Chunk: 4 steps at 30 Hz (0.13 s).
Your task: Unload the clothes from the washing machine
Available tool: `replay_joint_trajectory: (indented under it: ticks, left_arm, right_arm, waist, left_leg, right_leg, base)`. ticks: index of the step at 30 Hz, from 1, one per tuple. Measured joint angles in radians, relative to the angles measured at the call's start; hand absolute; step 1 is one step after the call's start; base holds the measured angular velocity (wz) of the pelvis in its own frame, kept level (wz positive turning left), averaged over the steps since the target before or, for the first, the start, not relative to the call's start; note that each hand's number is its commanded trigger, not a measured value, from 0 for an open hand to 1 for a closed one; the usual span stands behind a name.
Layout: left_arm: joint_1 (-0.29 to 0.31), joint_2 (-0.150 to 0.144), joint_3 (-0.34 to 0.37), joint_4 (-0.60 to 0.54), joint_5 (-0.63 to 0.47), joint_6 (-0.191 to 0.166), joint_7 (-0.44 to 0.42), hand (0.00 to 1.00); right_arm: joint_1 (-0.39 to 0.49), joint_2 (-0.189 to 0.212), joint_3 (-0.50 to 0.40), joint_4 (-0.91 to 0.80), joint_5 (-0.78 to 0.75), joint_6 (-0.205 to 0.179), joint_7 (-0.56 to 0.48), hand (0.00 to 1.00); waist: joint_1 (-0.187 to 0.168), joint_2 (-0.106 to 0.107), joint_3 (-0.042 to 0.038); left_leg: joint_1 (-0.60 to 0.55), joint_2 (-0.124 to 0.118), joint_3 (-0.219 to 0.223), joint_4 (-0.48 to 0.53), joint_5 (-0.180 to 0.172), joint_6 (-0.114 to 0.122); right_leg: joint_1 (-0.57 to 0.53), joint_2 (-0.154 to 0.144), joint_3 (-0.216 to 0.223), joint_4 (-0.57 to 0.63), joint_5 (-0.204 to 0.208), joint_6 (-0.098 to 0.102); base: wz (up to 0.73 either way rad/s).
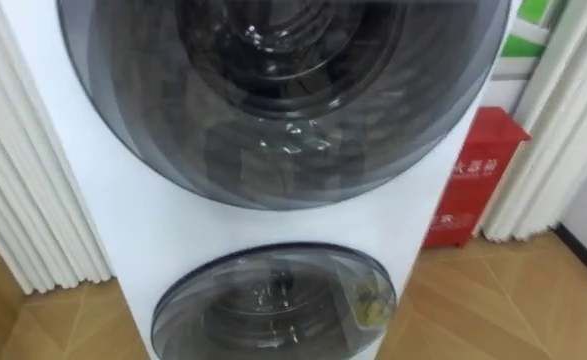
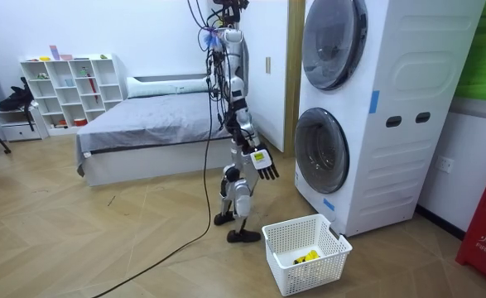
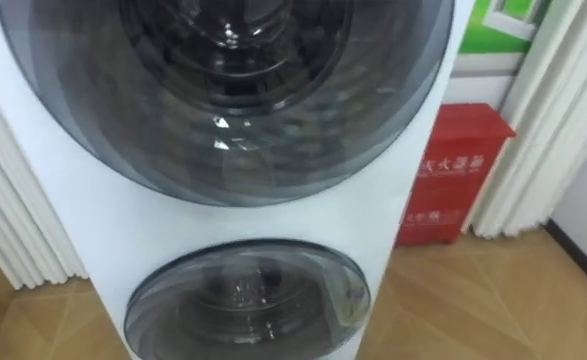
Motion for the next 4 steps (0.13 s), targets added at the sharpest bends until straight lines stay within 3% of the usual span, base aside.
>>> replay_joint_trajectory:
  ticks: [4]
  left_arm:
    - [0.052, -0.024, 0.001, 0.044, 0.001, 0.03, 0.032, 0.0]
  right_arm:
    - [0.006, 0.004, 0.006, 0.005, 0.028, 0.005, -0.001, 0.0]
  waist:
    - [0.011, 0.003, 0.0024]
  left_leg:
    - [-0.002, -0.001, -0.006, -0.001, -0.01, -0.006]
  right_leg:
    - [0.005, 0.004, -0.004, 0.001, -0.005, 0.0]
  base:
    - [-0.02]
